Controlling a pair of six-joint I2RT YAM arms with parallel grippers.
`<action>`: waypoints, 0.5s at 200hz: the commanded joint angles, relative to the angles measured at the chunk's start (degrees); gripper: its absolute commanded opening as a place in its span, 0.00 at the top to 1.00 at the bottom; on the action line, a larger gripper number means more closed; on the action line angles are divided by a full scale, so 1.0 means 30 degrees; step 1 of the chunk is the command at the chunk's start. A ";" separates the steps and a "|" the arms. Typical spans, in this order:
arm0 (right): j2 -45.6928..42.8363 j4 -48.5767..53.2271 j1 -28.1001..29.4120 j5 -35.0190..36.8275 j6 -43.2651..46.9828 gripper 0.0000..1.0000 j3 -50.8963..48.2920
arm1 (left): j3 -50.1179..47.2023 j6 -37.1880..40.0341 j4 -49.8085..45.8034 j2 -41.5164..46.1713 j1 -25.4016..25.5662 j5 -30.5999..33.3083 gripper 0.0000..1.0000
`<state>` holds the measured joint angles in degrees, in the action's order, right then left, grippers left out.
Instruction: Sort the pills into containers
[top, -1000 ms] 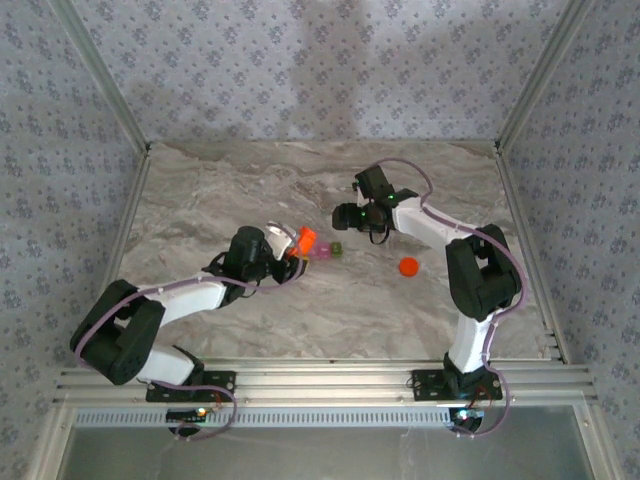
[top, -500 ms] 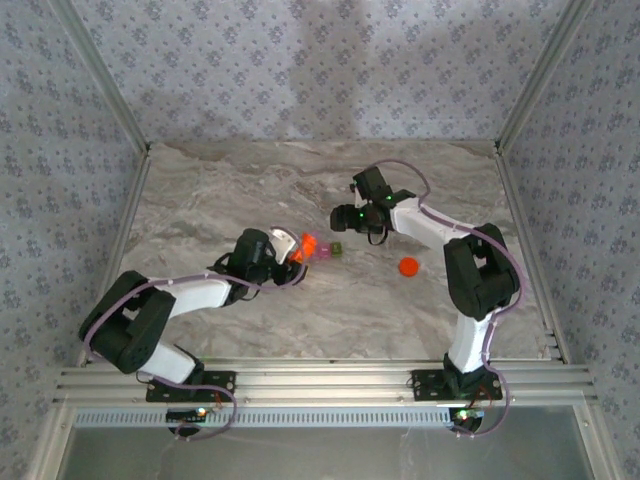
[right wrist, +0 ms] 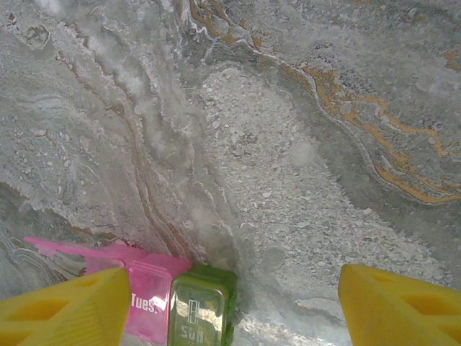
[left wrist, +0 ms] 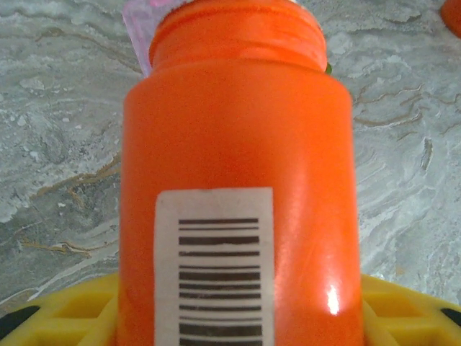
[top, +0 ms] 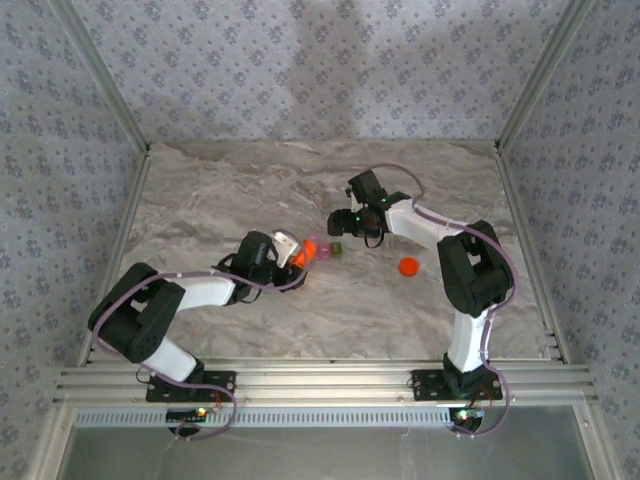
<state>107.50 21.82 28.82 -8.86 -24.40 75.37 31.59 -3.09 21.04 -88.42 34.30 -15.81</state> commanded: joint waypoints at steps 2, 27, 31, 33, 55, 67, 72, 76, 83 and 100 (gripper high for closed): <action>0.0435 -0.0106 0.0226 -0.0294 -0.0036 0.23 -0.0103 | 0.0684 -0.0126 -0.0091 -0.0269 0.0138 -0.0470 1.00; 0.0414 -0.0212 0.0321 -0.0327 0.0014 0.25 -0.0420 | 0.1079 -0.0082 -0.0519 -0.0518 0.0137 -0.0589 1.00; 0.0410 -0.0234 0.0322 -0.0376 0.0013 0.25 -0.0456 | 0.1148 -0.0101 -0.0592 -0.0551 0.0137 -0.0623 1.00; 0.0392 -0.0226 0.0325 -0.0376 0.0018 0.26 -0.0500 | 0.1185 -0.0094 -0.0654 -0.0569 0.0137 -0.0641 1.00; 0.0361 -0.0263 0.0351 -0.0484 0.0034 0.27 -0.0690 | 0.1557 -0.0082 -0.1080 -0.0730 0.0147 -0.0676 1.00; 0.0347 -0.0323 0.0371 -0.0532 0.0032 0.27 -0.0773 | 0.1779 -0.0054 -0.1411 -0.0819 0.0143 -0.0676 1.00; 0.0347 -0.0312 0.0395 -0.0532 0.0065 0.27 -0.0810 | 0.1873 -0.0053 -0.1589 -0.0856 0.0145 -0.0676 1.00; 0.0347 -0.0348 0.0405 -0.0532 0.0051 0.28 -0.0858 | 0.1963 -0.0068 -0.1711 -0.0849 0.0138 -0.0676 1.00; 0.0347 -0.0374 0.0433 -0.0547 0.0058 0.28 -0.0944 | 0.2078 -0.0039 -0.1910 -0.0910 0.0139 -0.0660 1.00; 0.0369 -0.0496 0.0447 -0.0589 0.0060 0.28 -0.1116 | 0.2321 -0.0029 -0.2421 -0.0980 0.0138 -0.0660 1.00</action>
<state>107.68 20.69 29.67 -9.56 -24.38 73.01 36.12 -3.09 16.64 -90.39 34.30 -16.32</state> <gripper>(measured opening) 0.723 0.526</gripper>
